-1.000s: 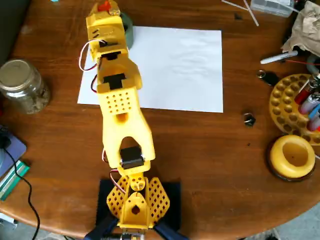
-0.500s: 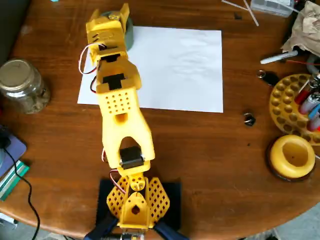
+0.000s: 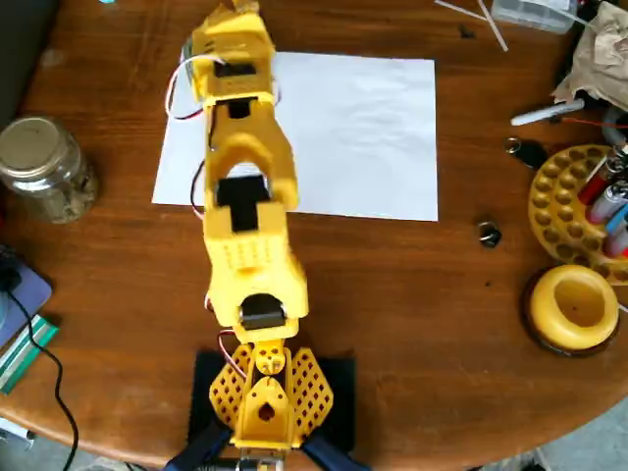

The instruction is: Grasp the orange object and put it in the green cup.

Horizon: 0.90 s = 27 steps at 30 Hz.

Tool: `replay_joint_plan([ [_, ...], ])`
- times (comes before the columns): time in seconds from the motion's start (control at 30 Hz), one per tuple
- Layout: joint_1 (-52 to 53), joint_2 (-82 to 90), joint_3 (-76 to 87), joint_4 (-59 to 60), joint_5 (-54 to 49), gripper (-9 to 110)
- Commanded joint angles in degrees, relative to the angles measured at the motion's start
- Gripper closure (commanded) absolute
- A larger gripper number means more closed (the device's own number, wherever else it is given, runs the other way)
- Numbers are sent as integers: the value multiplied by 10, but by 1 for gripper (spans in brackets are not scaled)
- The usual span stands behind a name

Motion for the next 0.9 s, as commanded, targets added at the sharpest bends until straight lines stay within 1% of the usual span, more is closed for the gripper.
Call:
replay_joint_plan([
  [0.0,24,126,57,62,-134,102],
  [0.13,47,245,182,62,-245,102],
  [0.23,59,334,249,111,-279,102],
  [0.3,68,396,303,112,-320,102],
  [0.43,87,533,415,120,-368,102],
  [0.6,105,663,513,146,-427,102],
  [0.73,112,806,617,142,-483,102],
  [0.8,112,906,673,167,-509,102],
  [0.83,112,958,693,204,-520,102],
  [0.87,112,958,693,217,-522,102],
])
